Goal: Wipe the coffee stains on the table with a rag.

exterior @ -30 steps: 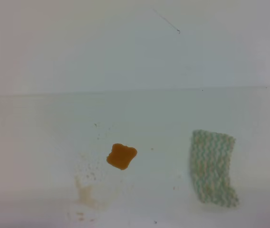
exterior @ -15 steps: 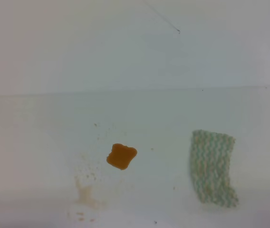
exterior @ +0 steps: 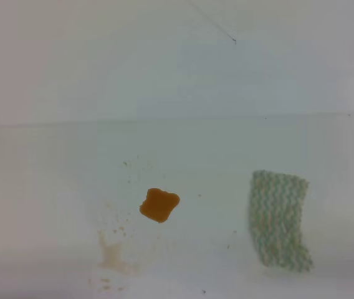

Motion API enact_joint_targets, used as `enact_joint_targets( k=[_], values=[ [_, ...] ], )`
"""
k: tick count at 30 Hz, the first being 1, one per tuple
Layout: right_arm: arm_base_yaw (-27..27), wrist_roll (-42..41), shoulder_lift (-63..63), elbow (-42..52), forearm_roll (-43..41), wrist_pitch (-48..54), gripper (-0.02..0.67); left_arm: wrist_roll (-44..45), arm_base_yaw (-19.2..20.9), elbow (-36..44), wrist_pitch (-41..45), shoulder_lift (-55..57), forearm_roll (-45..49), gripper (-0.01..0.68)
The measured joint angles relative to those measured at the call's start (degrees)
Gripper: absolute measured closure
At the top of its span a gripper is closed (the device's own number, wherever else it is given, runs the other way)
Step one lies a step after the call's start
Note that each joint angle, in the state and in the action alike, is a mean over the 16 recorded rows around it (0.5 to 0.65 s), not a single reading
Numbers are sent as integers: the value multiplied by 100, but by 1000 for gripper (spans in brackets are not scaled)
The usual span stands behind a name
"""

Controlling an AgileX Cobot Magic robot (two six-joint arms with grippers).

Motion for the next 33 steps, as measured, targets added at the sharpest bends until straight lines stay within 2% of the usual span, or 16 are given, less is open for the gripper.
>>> enact_joint_targets(
  k=[10,15,20,27,33],
  values=[
    [0,250,-3,-148,1042,-1871,652,0,0,0,0,0,0,675],
    [0,-93,119,-651,1387,-2110,652,0,0,0,0,0,0,675],
    [0,-791,598,-1501,1633,-1622,652,0,0,0,0,0,0,675],
    [0,-1886,1920,-2809,1720,-205,652,0,0,0,0,0,0,675],
    [0,-2297,3304,-3588,1874,786,651,0,0,0,0,-1,0,675]
  ],
)
